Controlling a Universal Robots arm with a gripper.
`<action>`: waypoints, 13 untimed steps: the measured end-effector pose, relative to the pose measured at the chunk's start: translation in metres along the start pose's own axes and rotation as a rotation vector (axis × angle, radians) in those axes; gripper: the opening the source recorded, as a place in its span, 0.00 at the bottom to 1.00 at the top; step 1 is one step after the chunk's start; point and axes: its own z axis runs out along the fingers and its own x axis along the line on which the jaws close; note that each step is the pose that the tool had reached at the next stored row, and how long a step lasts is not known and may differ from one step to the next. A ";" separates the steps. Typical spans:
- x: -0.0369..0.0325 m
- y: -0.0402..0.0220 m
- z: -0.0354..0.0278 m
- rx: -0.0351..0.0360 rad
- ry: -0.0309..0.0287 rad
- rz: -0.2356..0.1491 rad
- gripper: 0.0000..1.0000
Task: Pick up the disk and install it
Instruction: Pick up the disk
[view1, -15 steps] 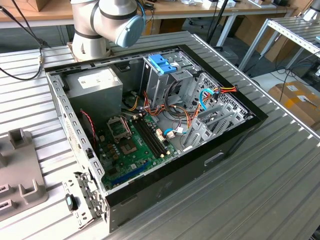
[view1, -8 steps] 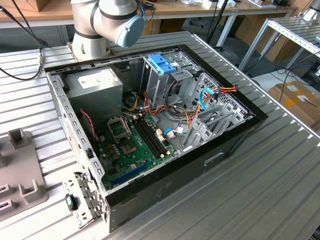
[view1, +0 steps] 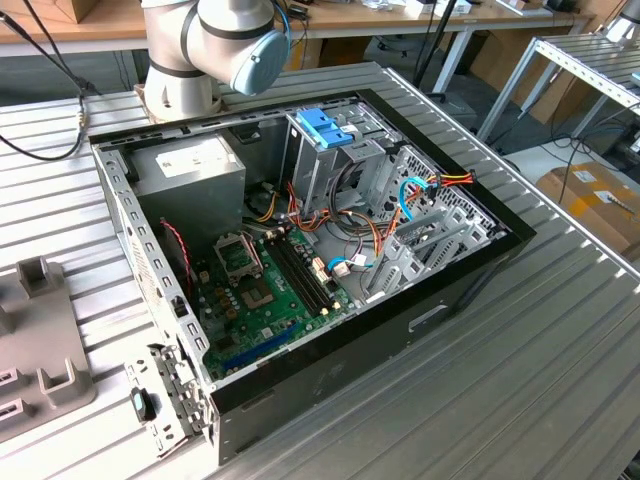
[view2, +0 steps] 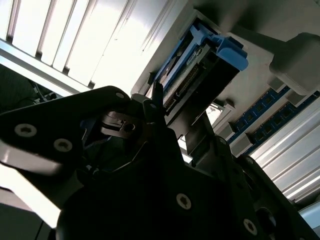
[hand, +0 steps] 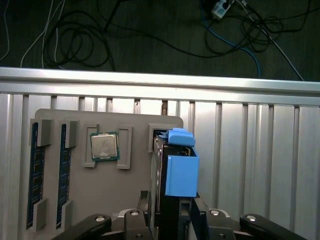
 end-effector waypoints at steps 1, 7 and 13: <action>0.0000 0.0000 0.0000 0.0000 0.0000 0.000 0.44; 0.0000 0.0000 -0.0001 -0.0001 0.0000 0.000 0.36; 0.0000 0.0000 -0.0002 0.0000 0.0000 0.000 0.35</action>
